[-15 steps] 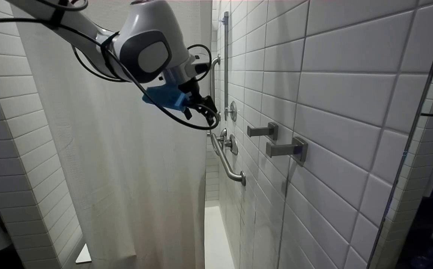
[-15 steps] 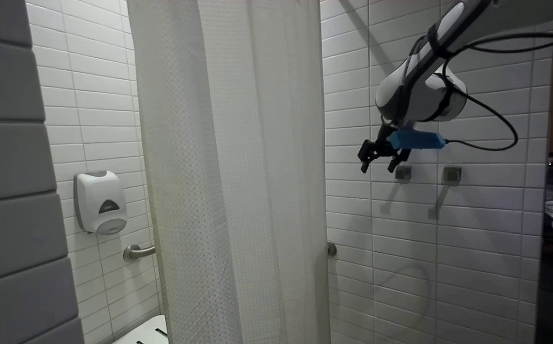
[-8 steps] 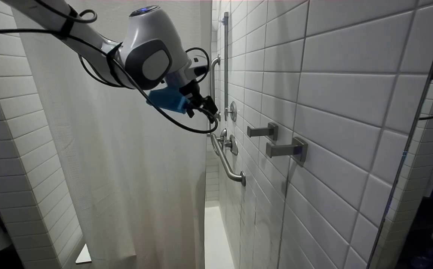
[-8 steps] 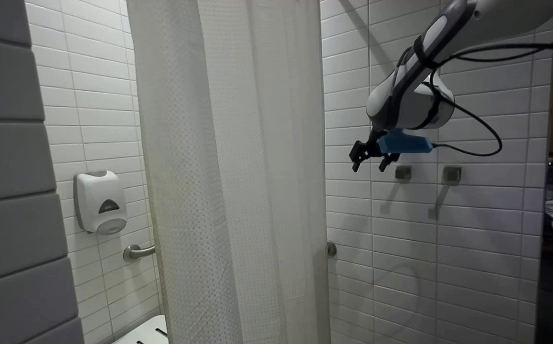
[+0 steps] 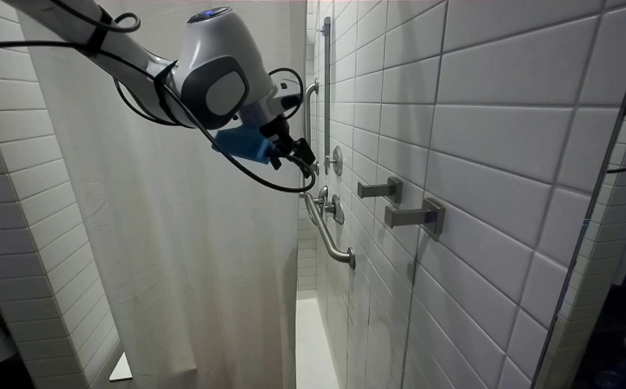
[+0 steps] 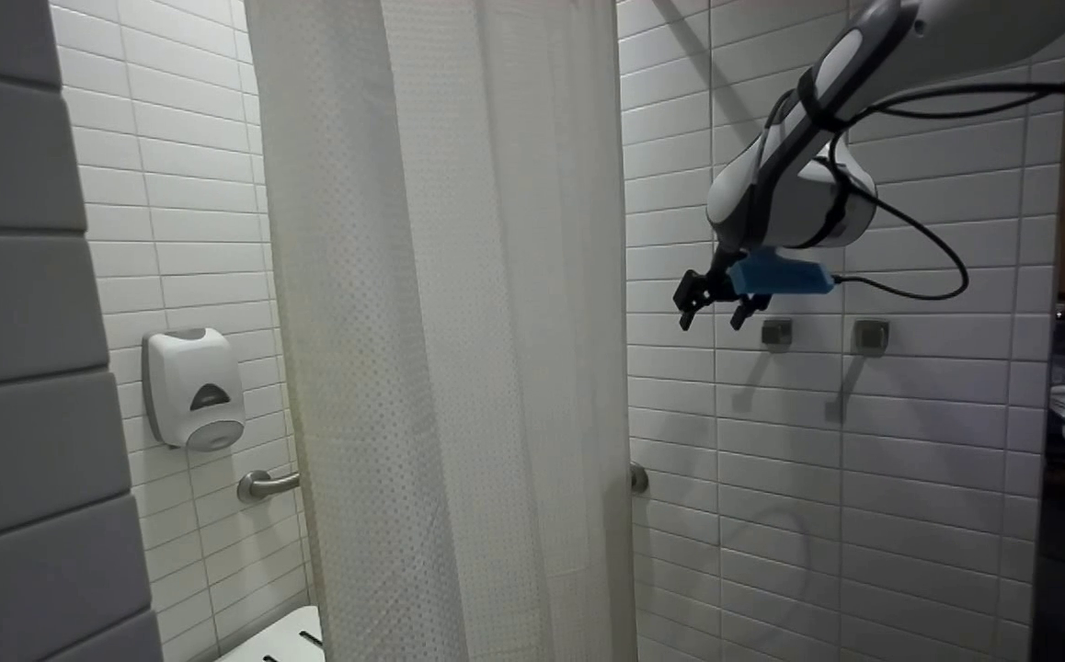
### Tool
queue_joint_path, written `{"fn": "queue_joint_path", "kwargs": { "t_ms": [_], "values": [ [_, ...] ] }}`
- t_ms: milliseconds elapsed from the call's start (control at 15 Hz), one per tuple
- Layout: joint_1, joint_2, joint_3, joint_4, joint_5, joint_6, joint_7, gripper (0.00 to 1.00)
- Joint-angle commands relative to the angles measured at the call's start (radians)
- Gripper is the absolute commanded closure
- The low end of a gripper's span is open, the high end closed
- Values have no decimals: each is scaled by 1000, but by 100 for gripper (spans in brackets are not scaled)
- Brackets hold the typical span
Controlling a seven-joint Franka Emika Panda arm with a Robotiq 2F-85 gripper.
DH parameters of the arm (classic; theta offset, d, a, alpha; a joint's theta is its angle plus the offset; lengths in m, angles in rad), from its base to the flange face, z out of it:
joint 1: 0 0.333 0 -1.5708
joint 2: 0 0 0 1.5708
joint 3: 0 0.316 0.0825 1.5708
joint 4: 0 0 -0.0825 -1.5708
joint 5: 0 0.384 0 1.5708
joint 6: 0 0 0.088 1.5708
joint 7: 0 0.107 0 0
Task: Open the shower
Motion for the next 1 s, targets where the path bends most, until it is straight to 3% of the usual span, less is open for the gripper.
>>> {"fn": "queue_joint_path", "kwargs": {
  "t_ms": [0, 333, 933],
  "values": [
    [-7, 0, 7, 1, -1, -2, 2, 0],
    [-16, 52, 27, 71, -17, 32, 80, 0],
    [-3, 169, 63, 279, -194, 27, 296, 0]
  ]
}}
